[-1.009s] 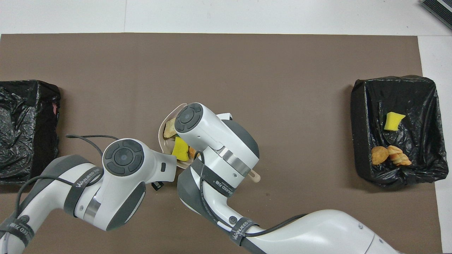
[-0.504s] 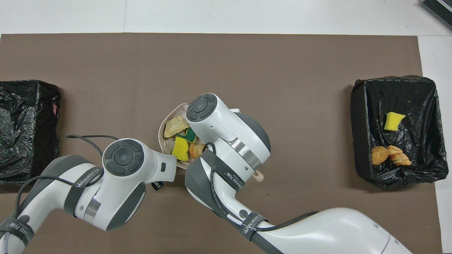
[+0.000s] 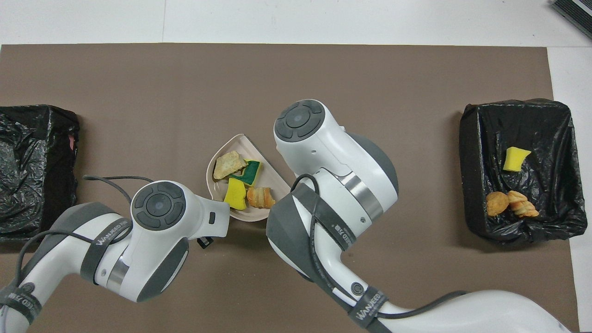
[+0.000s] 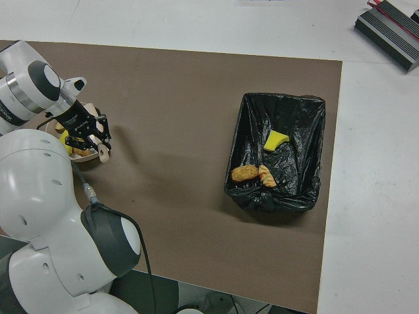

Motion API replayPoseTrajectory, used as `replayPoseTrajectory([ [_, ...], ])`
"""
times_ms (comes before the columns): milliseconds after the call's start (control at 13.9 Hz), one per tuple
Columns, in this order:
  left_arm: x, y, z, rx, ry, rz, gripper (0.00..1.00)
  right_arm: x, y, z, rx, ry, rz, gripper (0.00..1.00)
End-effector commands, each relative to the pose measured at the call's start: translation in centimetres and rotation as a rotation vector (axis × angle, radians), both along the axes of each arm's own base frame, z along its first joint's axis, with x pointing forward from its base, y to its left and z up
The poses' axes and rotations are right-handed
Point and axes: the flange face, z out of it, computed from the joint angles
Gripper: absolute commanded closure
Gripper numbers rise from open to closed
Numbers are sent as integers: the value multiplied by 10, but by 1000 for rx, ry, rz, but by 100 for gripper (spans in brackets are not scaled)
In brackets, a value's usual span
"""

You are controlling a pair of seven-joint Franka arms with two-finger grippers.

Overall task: Sweep and dump trash in bin
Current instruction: 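Sweep the green sponge into the dustpan with the right gripper's brush, then dump the dustpan with the left gripper while the right gripper drops the brush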

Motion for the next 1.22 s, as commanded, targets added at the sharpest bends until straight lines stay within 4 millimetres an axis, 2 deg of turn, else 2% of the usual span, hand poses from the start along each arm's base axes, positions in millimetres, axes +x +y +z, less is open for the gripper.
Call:
replayPoseTrajectory([
  [0,7,35,41,-12,-28,-7,100,-28,6,-7,0,20,-98,100],
  [360,28,104,92,13,58,48,100,-69,9,-29,9,-29,-229,100],
  [504,38,140,113,-3,72,55,100,-97,23,-34,28,7,-269,100],
  [576,43,158,123,-29,66,45,100,-104,31,-34,48,-10,-286,100],
  [720,49,203,142,-67,67,74,100,-114,40,-36,61,8,-353,100],
  [793,52,228,149,-74,59,95,100,-124,50,-40,51,21,-381,100],
  [865,55,253,156,-81,43,102,100,-145,63,-49,9,17,-411,100],
  [937,58,275,163,-85,20,103,100,-157,66,-58,-18,-4,-455,100],
  [1153,74,347,179,-98,-33,148,100,-188,66,-63,-57,-12,-546,100],
])
